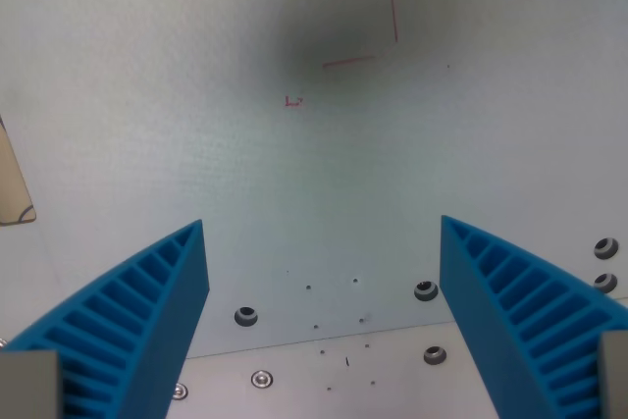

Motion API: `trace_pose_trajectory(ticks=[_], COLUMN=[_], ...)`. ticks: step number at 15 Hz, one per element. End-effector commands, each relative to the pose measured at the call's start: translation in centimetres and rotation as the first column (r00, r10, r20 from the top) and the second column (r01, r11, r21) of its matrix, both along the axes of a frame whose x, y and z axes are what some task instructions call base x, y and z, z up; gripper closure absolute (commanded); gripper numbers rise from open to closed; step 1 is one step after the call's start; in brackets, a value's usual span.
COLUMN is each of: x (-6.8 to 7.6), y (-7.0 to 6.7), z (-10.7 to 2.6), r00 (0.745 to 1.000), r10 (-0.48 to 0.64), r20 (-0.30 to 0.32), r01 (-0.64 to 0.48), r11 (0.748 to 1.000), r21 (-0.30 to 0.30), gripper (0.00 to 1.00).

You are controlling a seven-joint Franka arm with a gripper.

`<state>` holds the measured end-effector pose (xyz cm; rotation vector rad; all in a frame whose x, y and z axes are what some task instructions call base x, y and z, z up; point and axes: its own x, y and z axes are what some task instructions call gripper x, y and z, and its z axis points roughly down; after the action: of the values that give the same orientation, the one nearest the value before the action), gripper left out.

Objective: Rotate around gripper negative z

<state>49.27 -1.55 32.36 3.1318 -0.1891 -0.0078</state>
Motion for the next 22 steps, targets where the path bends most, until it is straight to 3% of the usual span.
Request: trace_pose_trajectory(ticks=[1,22], x=[-0.01,-0.01], y=[0.0,0.0], z=[0.16,0.16], r00=[1.0,0.967], r10=[0.012,0.254], r20=[0.003,0.003], r01=[-0.012,-0.254], r11=[1.0,0.967], r21=[0.0,0.001], gripper=[0.0,0.0])
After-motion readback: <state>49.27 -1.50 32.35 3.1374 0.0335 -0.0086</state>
